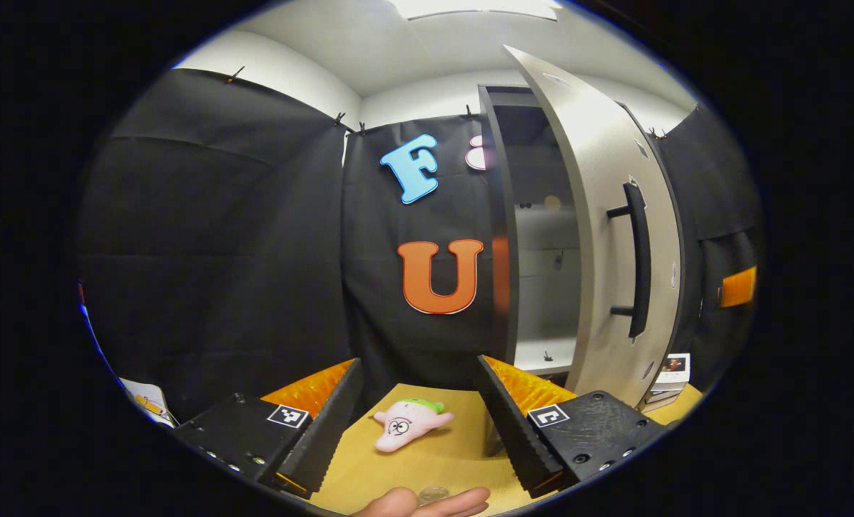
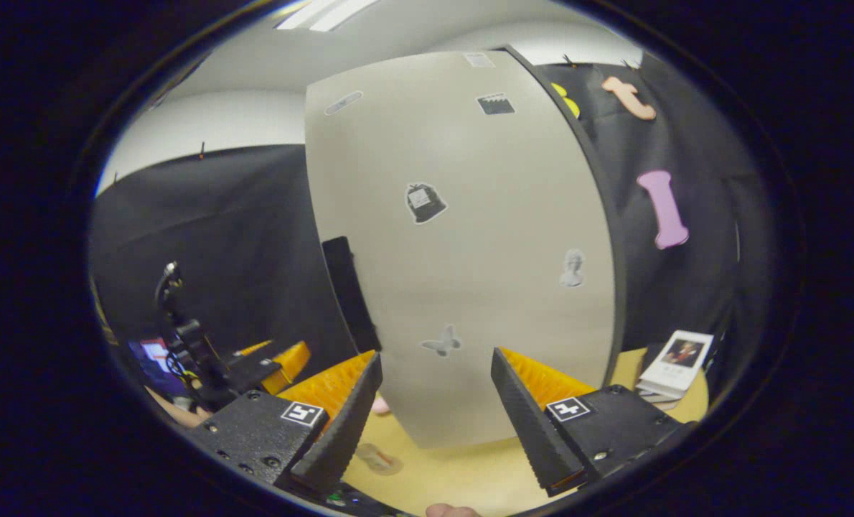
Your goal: Open the cabinet door with the right hand, grasp the bottle in the cabinet with the left hand and place it on the coaster, then close the cabinet door with the right hand.
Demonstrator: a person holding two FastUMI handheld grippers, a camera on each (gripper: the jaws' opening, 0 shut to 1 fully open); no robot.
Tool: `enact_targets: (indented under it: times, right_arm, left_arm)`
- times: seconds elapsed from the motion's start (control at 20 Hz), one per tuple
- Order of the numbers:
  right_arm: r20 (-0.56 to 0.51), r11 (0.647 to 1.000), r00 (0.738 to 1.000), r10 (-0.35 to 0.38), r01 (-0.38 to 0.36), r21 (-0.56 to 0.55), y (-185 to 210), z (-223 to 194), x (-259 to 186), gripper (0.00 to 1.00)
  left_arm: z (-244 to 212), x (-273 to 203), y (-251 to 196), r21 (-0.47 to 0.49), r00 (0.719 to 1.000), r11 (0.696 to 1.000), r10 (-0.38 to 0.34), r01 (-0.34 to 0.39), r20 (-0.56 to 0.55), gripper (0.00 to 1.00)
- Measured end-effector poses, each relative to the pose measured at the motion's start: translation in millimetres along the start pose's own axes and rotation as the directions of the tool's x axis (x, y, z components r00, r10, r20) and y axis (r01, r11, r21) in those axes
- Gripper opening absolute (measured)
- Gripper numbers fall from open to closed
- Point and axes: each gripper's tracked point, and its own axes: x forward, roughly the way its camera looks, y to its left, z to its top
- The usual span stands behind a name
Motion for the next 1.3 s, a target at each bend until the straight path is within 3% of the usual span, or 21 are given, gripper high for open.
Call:
enact_targets:
  times: [0.05, 0.15, 0.2, 0.3, 0.35, 0.4, 0.45, 0.5, 0.6, 0.7, 0.85, 0.9, 0.95, 1.3]
  right_arm:
    - [0.034, 0.996, 0.996, -0.077, 0.078, -0.032, -16, 6, -4, 0.91]
    - [0.089, 0.975, 0.973, -0.212, 0.217, -0.051, -46, 16, -13, 0.92]
    - [0.125, 0.943, 0.94, -0.318, 0.327, -0.062, -64, 22, -19, 0.98]
    - [0.154, 0.841, 0.841, -0.519, 0.535, -0.082, -95, 23, -35, 0.99]
    - [0.151, 0.827, 0.828, -0.54, 0.555, -0.091, -94, 20, -39, 0.99]
    - [0.157, 0.821, 0.822, -0.547, 0.564, -0.087, -91, 19, -31, 0.94]
    - [0.139, 0.812, 0.813, -0.566, 0.579, -0.075, -90, 15, -33, 0.99]
    - [0.118, 0.824, 0.823, -0.556, 0.564, -0.05, -86, 8, -30, 0.95]
    - [0.069, 0.872, 0.871, -0.487, 0.489, -0.015, -63, -10, -15, 0.96]
    - [0.04, 0.894, 0.897, -0.441, 0.443, -0.064, -56, -19, -8, 0.99]
    - [0.054, 0.897, 0.899, -0.436, 0.438, -0.053, -71, -13, -8, 1.0]
    - [0.051, 0.899, 0.899, -0.435, 0.437, -0.03, -75, -11, -7, 1.0]
    - [0.048, 0.898, 0.897, -0.439, 0.44, -0.02, -80, -9, -7, 1.0]
    - [0.073, 0.885, 0.887, -0.456, 0.461, -0.061, -105, 2, -6, 0.99]
  left_arm:
    - [4, 1, -11, 0.003, 1.0, 1.0, -0.008, 0.008, -0.003, 0.95]
    - [4, -2, -40, -0.001, 0.999, 0.999, -0.045, 0.045, -0.007, 0.95]
    - [11, -6, -55, 0.007, 0.998, 0.998, -0.066, 0.066, 0.003, 0.95]
    - [22, -10, -77, 0.052, 0.997, 0.996, -0.075, 0.073, 0.029, 0.95]
    - [27, -13, -86, 0.066, 0.996, 0.995, -0.079, 0.076, 0.047, 0.95]
    - [30, -14, -98, 0.073, 0.994, 0.994, -0.091, 0.087, 0.059, 0.96]
    - [31, -14, -111, 0.077, 0.993, 0.992, -0.108, 0.104, 0.056, 1.0]
    - [30, -14, -122, 0.079, 0.991, 0.989, -0.126, 0.122, 0.048, 0.96]
    - [30, -18, -137, 0.067, 0.987, 0.986, -0.158, 0.156, 0.038, 0.96]
    - [31, -23, -147, 0.083, 0.983, 0.981, -0.181, 0.177, 0.033, 0.96]
    - [34, -25, -148, 0.085, 0.983, 0.981, -0.178, 0.174, 0.039, 0.96]
    - [33, -23, -149, 0.077, 0.984, 0.982, -0.175, 0.172, 0.038, 1.0]
    - [33, -21, -148, 0.075, 0.986, 0.985, -0.161, 0.158, 0.037, 0.96]
    - [26, -4, -168, 0.041, 0.987, 0.986, -0.16, 0.159, 0.014, 0.96]
